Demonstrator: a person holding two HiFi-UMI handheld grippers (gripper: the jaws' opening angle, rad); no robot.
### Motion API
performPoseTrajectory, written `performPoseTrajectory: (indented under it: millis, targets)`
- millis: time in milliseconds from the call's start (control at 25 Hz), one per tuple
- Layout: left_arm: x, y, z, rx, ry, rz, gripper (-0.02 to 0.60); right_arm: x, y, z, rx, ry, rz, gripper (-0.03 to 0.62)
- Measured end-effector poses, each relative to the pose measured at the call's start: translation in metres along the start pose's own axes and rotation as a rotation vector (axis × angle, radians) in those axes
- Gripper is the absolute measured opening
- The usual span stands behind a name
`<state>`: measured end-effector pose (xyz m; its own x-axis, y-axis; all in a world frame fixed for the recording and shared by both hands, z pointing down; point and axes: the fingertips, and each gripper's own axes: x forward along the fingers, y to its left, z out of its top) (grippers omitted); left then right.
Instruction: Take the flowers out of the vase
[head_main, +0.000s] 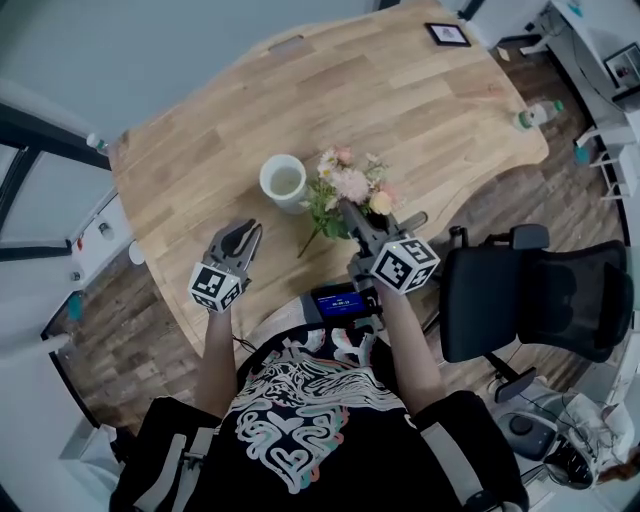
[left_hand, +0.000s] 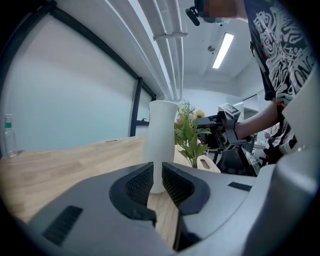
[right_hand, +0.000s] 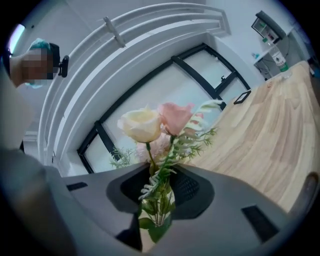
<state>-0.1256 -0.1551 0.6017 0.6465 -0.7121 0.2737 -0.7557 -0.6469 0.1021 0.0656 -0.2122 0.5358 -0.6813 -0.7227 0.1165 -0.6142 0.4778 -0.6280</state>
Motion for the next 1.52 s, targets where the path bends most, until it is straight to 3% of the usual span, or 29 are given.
performPoseTrajectory:
  millis: [280, 600, 840, 1000, 1080, 1200, 1360, 1520]
  targets:
    - [0.015, -0.004, -0.003, 0.0, 0.011, -0.011, 0.037, 0.009, -0.039, -0.018, -0.088, 0.083, -0.112, 0.102]
    - [0.025, 0.001, 0.002, -0.007, -0.002, -0.005, 0.037, 0.025, -0.055, -0.03, -0.203, 0.158, -0.166, 0.169]
    - [0.023, 0.004, 0.013, -0.023, -0.047, 0.013, 0.037, 0.022, -0.038, -0.008, -0.246, 0.058, -0.139, 0.169]
    - [0.02, 0.006, 0.021, -0.024, -0.071, 0.027, 0.037, 0.018, -0.031, -0.002, -0.31, 0.067, -0.127, 0.166]
    - [0.017, 0.01, 0.026, -0.054, -0.086, 0.053, 0.037, 0.015, -0.026, -0.003, -0.385, 0.092, -0.133, 0.005]
    - [0.01, 0.021, 0.035, -0.124, -0.12, 0.108, 0.035, 0.008, -0.023, -0.002, -0.471, 0.113, -0.175, 0.005]
    - [-0.002, 0.021, 0.051, -0.13, -0.144, 0.134, 0.034, -0.005, -0.015, 0.008, -0.509, 0.107, -0.221, 0.005]
    - [-0.015, 0.015, 0.061, -0.272, -0.17, 0.15, 0.032, -0.019, 0.005, 0.014, -0.522, 0.084, -0.203, 0.005]
